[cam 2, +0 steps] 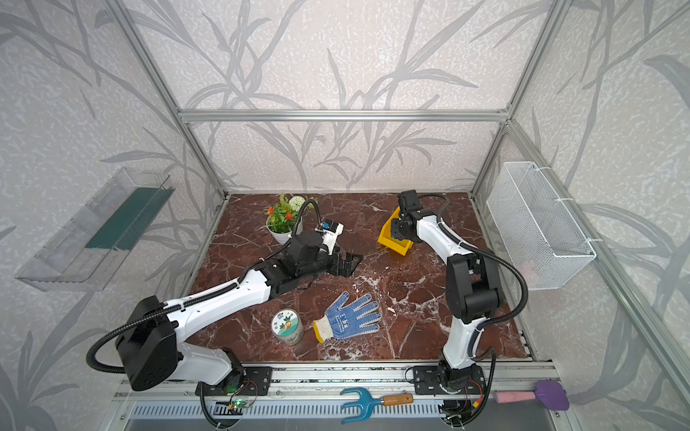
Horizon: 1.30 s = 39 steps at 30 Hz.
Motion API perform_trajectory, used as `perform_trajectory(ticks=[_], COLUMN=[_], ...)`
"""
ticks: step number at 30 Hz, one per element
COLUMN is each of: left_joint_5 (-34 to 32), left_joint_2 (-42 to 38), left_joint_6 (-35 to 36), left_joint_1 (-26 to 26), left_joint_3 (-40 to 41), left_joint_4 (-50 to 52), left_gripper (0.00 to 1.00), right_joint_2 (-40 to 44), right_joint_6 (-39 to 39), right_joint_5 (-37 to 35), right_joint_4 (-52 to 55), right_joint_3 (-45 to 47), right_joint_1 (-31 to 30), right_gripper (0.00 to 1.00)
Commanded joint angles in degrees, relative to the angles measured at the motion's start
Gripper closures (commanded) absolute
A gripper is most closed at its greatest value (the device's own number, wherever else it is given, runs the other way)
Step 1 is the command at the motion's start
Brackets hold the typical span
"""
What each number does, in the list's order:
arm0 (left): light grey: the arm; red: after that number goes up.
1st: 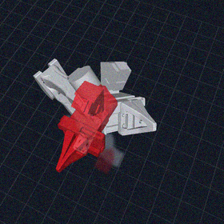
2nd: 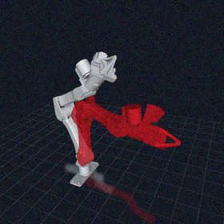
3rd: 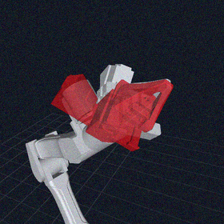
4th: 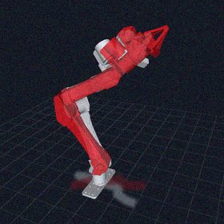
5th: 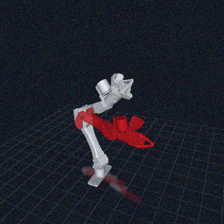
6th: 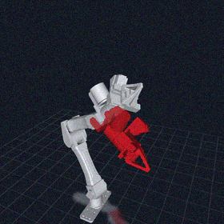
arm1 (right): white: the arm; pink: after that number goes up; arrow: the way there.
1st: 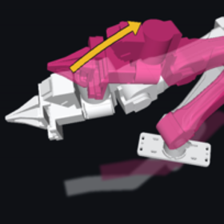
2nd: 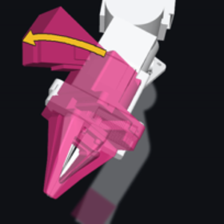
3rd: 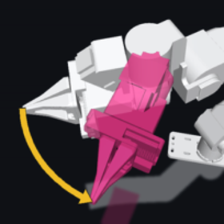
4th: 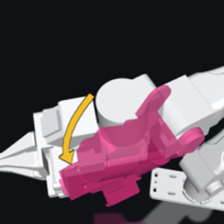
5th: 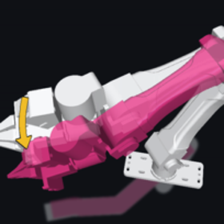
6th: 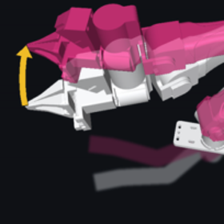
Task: Put the screwdriver in the bin
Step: Place the screwdriver into the bin.
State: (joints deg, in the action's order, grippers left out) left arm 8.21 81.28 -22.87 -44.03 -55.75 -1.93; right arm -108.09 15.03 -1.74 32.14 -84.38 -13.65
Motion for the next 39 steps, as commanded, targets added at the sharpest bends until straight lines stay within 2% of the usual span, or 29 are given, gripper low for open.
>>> perform_trajectory(ticks=[1,14,23,32,39], left_joint_5=[0.19,1.63,1.35,0.15,-0.48], left_joint_2=[-0.67,1.36,0.69,-1.1,-2.59], left_joint_6=[0.51,-0.31,-0.68,-0.37,-0.33], left_joint_1=[0.38,0.62,0.84,1.26,1.52], left_joint_3=[1.01,1.51,2.22,3.28,3.32], left_joint_4=[-0.87,-1.56,-1.53,-0.64,0.24], left_gripper=[0.01,0.01,0.01,0.01,0.01], right_joint_2=[-3.41,-11.38,-14.92,-15.02,-11.91], right_joint_6=[-1.57,-5.48,-6.23,-6.75,-6.47], right_joint_5=[-1.83,-8.02,-9.81,-11.81,-12.84], right_joint_4=[7.56,10.51,10.73,11.6,12.6], right_joint_3=[-5.0,-11.9,-13.86,-14.93,-15.42], right_joint_1=[0.31,0.25,-0.14,-1.71,-2.82], right_gripper=[0.82,0.81,0.72,0.62,0.58])
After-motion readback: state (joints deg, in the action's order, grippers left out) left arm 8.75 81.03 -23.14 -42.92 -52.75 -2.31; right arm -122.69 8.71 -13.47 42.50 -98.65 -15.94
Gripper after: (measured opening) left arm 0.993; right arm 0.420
